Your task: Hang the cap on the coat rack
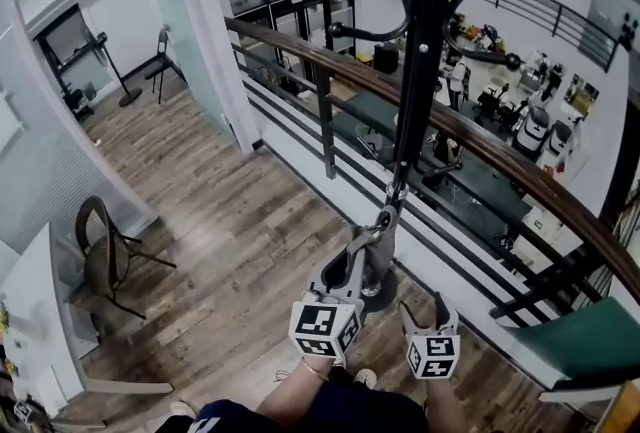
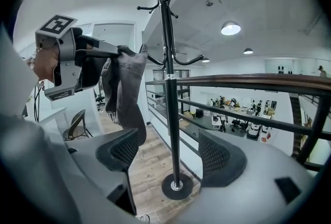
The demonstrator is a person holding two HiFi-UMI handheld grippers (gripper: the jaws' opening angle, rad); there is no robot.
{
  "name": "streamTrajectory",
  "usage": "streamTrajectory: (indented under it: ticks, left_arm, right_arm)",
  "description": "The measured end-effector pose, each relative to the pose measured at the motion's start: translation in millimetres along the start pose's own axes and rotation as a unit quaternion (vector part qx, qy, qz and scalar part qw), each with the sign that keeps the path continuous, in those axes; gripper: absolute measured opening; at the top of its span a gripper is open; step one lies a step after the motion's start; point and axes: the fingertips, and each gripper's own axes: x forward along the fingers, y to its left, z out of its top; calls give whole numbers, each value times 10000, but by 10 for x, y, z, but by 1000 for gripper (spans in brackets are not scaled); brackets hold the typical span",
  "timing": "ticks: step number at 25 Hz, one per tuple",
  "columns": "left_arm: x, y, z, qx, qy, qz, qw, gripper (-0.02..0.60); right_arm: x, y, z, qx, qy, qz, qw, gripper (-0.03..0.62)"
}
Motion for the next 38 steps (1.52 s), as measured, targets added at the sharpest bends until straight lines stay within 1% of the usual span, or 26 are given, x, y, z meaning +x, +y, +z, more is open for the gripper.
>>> streamTrajectory:
  ticks: [6, 10, 18, 26, 31, 34, 38]
  left_arm:
    - [118, -40, -52, 38, 52, -18, 10000, 46]
    - [210, -17, -156, 86, 174, 52, 9998, 46]
    - [333, -20, -386, 211, 353, 59, 9991, 46]
    - [589, 4, -428, 358, 310, 86, 9988, 46]
    - [737, 56, -523, 484, 365, 117, 9981, 46]
    - [762, 62, -600, 521, 461, 126, 9975, 46]
    - [785, 53, -714, 633, 590, 122, 9962, 48]
  right_arm:
    - [9, -93, 15, 26, -9, -85, 10000, 351]
    - [37, -110, 47, 51, -68, -86, 9999, 353]
    - [34, -172, 120, 52, -160, -119, 9998, 354]
    - [69, -126, 100, 14, -77, -55, 10000, 359]
    - [69, -235, 138, 43, -133, -209, 9997, 359]
    - [48, -275, 129, 64, -109, -263, 9996, 359]
    - [53, -268, 115, 70, -92, -232, 9997, 359]
